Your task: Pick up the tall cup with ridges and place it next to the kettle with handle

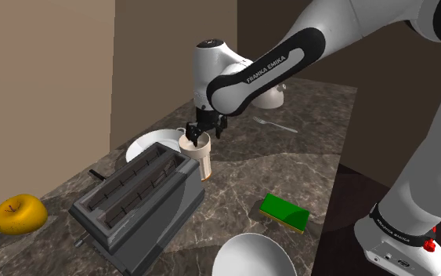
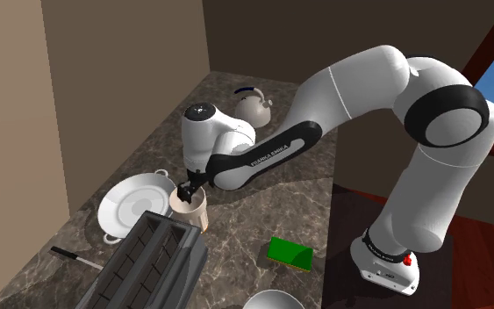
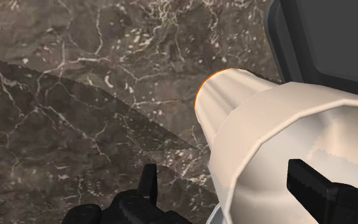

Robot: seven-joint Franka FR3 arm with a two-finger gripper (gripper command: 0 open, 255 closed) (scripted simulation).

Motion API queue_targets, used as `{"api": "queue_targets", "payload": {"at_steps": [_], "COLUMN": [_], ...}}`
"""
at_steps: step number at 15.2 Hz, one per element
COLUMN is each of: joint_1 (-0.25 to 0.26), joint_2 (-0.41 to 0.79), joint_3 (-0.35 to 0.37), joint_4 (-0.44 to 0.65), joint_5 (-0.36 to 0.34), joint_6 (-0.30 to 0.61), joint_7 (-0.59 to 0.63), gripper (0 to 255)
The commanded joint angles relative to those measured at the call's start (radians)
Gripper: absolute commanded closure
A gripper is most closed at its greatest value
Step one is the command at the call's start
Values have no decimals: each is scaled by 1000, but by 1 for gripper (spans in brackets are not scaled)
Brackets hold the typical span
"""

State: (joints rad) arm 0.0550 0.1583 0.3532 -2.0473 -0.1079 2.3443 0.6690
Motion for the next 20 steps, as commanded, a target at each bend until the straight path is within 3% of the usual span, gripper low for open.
{"api": "queue_targets", "payload": {"at_steps": [1,6,7,16,20], "joint_1": [1,1,1,1,-2], "joint_2": [3,3,3,3,-24], "joint_3": [0,0,0,0,3], "joint_4": [-1,-1,-1,-1,24], "joint_5": [-2,-2,-2,-2,14], "joint_6": [4,4,4,4,-45], "joint_7": [2,1,1,2,-10], "gripper": [0,0,255,255,255]}}
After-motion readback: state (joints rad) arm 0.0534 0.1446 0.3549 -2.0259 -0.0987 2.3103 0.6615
